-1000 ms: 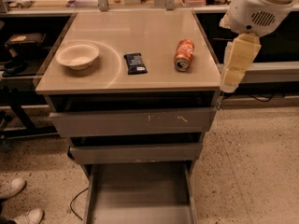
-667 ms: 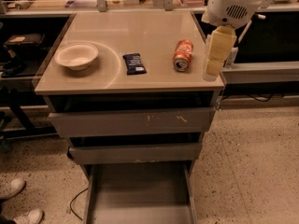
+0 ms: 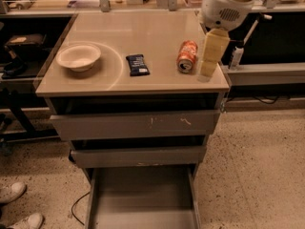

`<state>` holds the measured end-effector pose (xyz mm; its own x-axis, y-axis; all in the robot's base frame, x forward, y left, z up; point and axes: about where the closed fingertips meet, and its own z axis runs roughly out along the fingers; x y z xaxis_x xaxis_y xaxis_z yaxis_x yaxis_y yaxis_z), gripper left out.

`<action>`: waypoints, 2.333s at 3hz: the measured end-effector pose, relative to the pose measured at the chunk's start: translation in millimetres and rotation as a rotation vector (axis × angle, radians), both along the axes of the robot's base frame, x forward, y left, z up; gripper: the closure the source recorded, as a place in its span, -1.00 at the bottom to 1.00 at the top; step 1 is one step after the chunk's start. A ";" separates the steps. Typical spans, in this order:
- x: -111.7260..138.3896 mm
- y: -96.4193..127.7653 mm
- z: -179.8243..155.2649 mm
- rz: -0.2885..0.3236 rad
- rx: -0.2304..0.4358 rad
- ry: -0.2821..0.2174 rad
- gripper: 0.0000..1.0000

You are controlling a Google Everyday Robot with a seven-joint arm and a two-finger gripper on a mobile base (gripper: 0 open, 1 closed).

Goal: Place rxbar blueberry into bottom drawer

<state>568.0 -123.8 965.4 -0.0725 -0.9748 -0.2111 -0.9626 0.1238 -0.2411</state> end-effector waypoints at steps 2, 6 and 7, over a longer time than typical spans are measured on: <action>66.0 62.4 4.4 0.154 0.026 -0.028 -1.00; 165.0 95.8 -50.8 0.179 0.034 0.007 -1.00; 188.5 90.6 -89.3 0.121 0.041 0.051 -1.00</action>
Offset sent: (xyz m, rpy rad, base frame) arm 0.1038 0.0921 0.0161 0.0245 -0.0111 0.2394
